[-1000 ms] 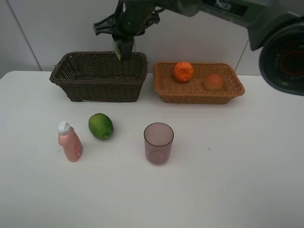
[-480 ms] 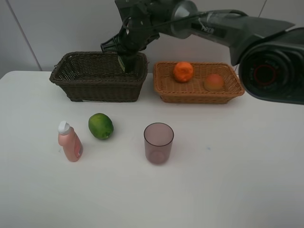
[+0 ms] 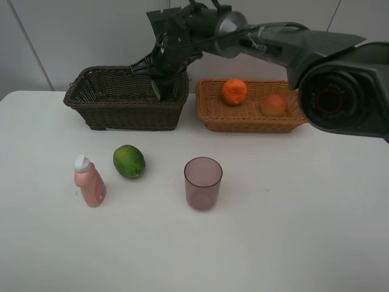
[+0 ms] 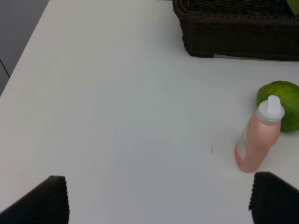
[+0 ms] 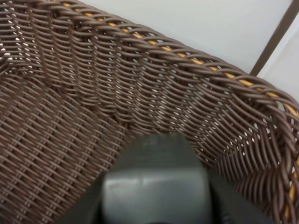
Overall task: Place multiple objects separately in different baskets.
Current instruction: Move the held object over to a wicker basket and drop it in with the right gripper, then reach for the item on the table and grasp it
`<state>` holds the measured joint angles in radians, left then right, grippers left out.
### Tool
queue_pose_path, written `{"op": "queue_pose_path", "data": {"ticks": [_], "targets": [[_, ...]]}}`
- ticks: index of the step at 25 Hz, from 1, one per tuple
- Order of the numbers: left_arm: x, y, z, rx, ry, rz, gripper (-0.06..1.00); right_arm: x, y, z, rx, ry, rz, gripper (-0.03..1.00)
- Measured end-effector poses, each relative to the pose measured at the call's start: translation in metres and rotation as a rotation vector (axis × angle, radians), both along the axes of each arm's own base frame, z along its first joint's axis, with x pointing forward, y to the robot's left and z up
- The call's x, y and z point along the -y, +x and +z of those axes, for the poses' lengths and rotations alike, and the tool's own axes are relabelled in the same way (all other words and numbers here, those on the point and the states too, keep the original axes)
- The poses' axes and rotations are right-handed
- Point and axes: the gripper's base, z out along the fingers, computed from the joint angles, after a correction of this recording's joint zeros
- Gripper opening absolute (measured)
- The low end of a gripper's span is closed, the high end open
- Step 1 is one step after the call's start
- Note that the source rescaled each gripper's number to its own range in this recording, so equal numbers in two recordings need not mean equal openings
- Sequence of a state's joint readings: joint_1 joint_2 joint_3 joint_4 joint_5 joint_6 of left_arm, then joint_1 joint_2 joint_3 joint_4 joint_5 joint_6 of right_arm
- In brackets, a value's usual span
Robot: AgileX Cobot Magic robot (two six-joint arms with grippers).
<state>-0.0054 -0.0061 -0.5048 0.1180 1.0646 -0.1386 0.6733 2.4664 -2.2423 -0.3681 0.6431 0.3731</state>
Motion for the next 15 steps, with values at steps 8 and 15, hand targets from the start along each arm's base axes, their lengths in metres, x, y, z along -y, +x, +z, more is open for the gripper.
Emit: {"op": "queue_pose_path", "data": {"ticks": [8, 15], "targets": [[0.0000, 0.0000, 0.0000, 0.000, 0.000, 0.000, 1.00, -0.0002, 0.0001, 0.0019, 0.007, 0.004, 0.003, 0.85], [0.0000, 0.0000, 0.0000, 0.000, 0.000, 0.000, 1.00, 0.0002, -0.0001, 0.0015, 0.003, 0.000, 0.001, 0.88]]}}
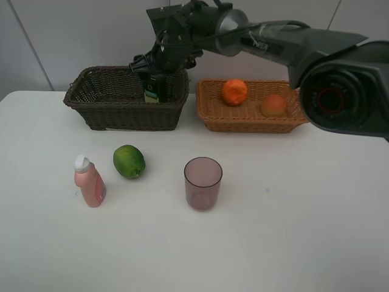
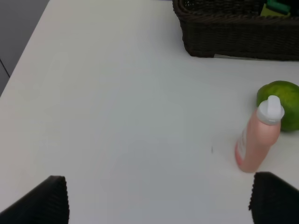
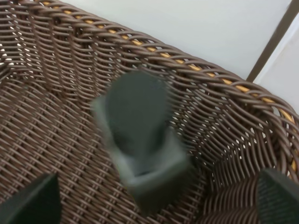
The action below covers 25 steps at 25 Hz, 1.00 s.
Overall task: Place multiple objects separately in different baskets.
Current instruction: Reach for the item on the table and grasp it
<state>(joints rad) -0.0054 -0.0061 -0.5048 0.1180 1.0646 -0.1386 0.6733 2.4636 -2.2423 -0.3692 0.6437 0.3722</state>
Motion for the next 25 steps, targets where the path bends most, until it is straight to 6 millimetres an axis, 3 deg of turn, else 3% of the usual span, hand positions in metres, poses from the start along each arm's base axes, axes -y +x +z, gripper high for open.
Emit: {"op": "queue_pose_path", "data": {"ticks": [10, 25], "targets": [[0.000, 0.000, 0.000, 0.000, 0.000, 0.000, 1.00, 0.005, -0.007, 0.005, -0.085, -0.013, -0.041, 0.88], [0.000, 0.000, 0.000, 0.000, 0.000, 0.000, 1.00, 0.037, -0.039, 0.092, -0.112, -0.184, -0.002, 0.88]]}}
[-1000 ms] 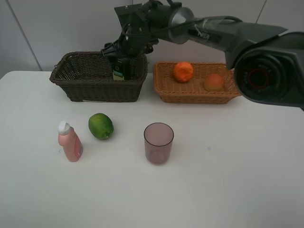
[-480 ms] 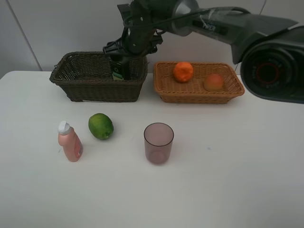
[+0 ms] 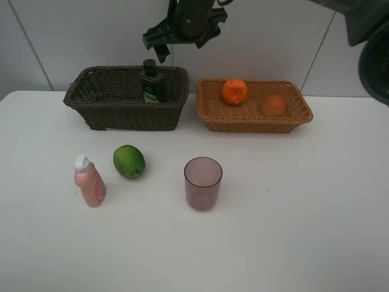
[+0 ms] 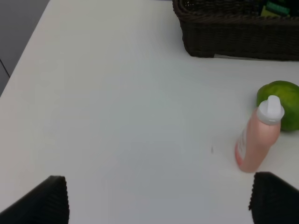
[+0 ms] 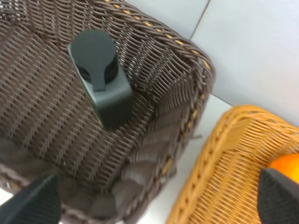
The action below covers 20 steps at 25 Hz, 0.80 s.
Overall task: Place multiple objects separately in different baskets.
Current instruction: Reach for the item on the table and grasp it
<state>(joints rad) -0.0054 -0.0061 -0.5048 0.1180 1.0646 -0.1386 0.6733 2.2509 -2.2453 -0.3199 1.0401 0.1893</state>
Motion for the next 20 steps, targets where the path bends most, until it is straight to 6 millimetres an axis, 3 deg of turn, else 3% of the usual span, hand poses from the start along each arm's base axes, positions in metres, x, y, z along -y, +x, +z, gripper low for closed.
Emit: {"op": "queue_pose_path", "data": {"ticks": [6, 16, 20], "targets": [[0.000, 0.000, 0.000, 0.000, 0.000, 0.000, 1.00, 0.010, -0.008, 0.015, -0.016, -0.050, -0.007, 0.88], [0.000, 0.000, 0.000, 0.000, 0.000, 0.000, 1.00, 0.013, -0.010, 0.015, -0.026, -0.136, 0.069, 0.88], [0.000, 0.000, 0.000, 0.000, 0.000, 0.000, 1.00, 0.024, -0.014, 0.036, -0.006, -0.144, 0.084, 0.88]]}}
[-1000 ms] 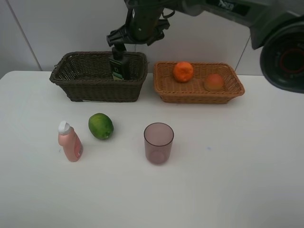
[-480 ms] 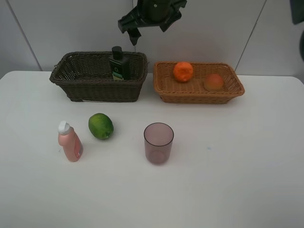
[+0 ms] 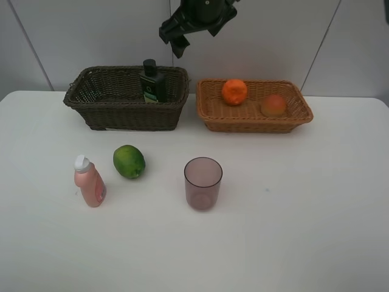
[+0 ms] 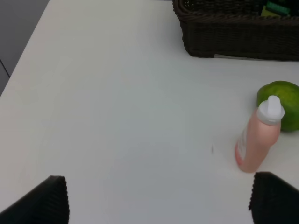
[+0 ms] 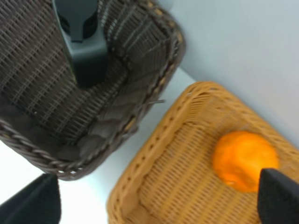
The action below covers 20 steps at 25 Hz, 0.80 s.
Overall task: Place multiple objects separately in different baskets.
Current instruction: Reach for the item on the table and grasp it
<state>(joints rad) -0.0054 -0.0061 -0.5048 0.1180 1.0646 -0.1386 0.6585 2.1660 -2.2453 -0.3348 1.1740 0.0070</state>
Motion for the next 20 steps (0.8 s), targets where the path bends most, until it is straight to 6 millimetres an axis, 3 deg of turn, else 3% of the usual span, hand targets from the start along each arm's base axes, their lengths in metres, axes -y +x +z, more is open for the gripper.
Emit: {"op": "queue_pose_path", "data": {"ticks": [5, 12, 20], "targets": [[0.000, 0.000, 0.000, 0.000, 0.000, 0.000, 1.00, 0.027, -0.018, 0.029, 0.030, 0.003, 0.004, 0.88], [0.000, 0.000, 0.000, 0.000, 0.000, 0.000, 1.00, 0.077, -0.061, 0.025, 0.061, 0.062, 0.022, 0.88], [0.000, 0.000, 0.000, 0.000, 0.000, 0.000, 1.00, 0.154, -0.132, 0.018, 0.090, 0.166, -0.098, 0.88]]}}
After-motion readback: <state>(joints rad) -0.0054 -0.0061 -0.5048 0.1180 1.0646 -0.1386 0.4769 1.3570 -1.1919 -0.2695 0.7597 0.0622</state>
